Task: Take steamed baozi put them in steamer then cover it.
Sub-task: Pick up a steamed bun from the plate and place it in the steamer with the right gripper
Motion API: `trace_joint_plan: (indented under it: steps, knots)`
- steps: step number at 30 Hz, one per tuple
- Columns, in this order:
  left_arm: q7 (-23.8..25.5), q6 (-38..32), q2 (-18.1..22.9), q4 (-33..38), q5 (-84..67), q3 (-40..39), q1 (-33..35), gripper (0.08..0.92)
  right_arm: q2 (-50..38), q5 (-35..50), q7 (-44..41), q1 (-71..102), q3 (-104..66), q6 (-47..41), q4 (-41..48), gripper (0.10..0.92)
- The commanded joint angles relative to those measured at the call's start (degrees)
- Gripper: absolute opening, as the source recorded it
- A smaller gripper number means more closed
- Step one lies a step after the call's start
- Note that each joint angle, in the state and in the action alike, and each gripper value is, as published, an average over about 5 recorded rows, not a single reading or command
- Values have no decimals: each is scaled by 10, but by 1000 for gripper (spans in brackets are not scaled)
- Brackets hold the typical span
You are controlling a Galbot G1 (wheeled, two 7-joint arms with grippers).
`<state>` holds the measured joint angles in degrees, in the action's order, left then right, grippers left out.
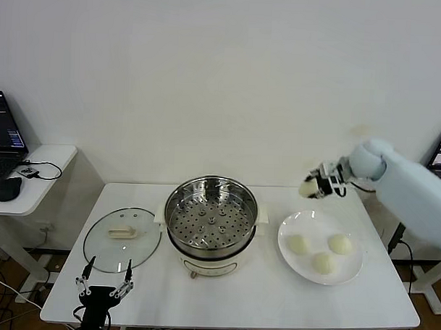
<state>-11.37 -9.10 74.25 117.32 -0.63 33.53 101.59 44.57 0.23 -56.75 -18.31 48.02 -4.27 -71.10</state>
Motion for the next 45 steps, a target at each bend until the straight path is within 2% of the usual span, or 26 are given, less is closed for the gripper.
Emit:
trace_joint_plan:
  steps: [1,11,17,25,35,45]
  knots:
    - [2,-3,-3,-1,-11,7,0,823,66,128,7,-164,148,-7,-48,543]
    - [6,-3,-2,3,-18,25,-4,823,207,141,20,-166,221,28,-20,543]
    - [6,-5,-2,2,-21,33,-4,823,255,78,31,-136,251,88,-4,539]
    - [5,-7,3,3,-21,33,-6,823,289,-42,54,-105,267,171,21,535]
    - [5,-6,4,11,-21,40,1,823,309,-162,82,-60,244,253,101,543]
    - [6,-6,5,9,-20,39,-2,823,316,-183,95,-43,224,277,143,543]
